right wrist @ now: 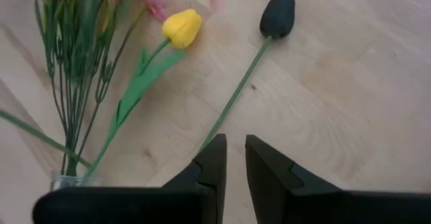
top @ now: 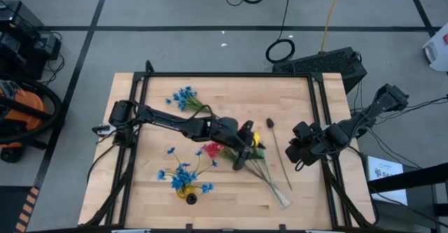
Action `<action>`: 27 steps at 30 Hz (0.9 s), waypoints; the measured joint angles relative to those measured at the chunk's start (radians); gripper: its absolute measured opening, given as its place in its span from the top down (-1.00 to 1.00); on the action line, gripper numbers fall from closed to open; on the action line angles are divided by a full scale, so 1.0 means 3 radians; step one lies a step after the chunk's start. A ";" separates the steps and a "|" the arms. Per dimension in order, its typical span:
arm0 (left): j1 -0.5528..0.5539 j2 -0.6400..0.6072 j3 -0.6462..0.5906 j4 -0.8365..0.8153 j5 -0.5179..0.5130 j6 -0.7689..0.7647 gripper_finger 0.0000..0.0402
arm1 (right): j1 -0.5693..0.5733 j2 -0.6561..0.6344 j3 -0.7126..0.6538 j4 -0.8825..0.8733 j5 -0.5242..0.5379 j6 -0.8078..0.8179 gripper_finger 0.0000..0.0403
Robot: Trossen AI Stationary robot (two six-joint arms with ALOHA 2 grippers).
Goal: Sort flowers into vase by color
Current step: Put the yellow tulip into the transparent vase
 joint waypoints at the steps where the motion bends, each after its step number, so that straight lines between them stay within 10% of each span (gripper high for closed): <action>1: 0.0024 0.0000 0.0000 -0.0107 -0.0027 -0.0044 0.08 | 0.0000 0.0000 0.0000 0.0000 -0.0002 0.0001 0.76; 27: 0.0687 -0.0932 -0.0001 -0.2387 -0.0393 -0.0176 0.08 | 0.0000 -0.0001 0.0000 0.0477 0.0084 0.0017 0.76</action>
